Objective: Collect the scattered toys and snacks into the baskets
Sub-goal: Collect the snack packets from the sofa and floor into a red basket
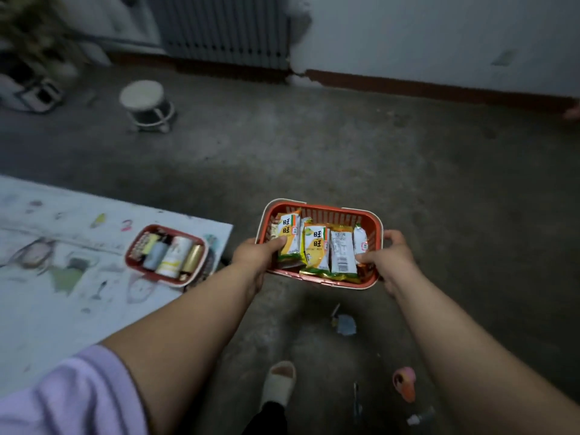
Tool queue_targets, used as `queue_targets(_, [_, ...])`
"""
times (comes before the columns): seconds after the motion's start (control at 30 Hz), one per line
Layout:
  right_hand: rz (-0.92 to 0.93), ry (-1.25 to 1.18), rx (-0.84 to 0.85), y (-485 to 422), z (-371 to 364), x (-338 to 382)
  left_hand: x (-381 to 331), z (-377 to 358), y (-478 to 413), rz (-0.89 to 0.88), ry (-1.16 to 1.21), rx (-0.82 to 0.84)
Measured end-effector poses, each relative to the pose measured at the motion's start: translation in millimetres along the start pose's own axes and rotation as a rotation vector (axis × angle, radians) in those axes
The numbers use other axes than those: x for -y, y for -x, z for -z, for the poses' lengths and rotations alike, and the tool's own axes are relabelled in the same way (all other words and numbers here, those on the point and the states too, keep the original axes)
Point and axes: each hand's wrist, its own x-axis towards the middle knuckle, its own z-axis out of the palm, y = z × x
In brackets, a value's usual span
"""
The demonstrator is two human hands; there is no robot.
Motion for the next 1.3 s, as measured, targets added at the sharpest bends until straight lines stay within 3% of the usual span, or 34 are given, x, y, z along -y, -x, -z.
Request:
queue_targets(0.43, [-0.004, 0.273, 0.342, 111, -181, -52, 56, 232, 80, -0.033, 0.221, -0.355])
queue_targets(0.7, [-0.077, 0.296, 0.377, 131, -302, -101, 53, 370, 36, -0.045, 0.066, -0.521])
queue_targets(0.97, [-0.234, 0.219, 0.291, 125, -404, -157, 56, 461, -33, 0.075, -0.133, -0.455])
queue_targets(1.3, [-0.289, 0.144, 0.216, 105, -437, -196, 76, 483, -89, 0.158, -0.017, -0.251])
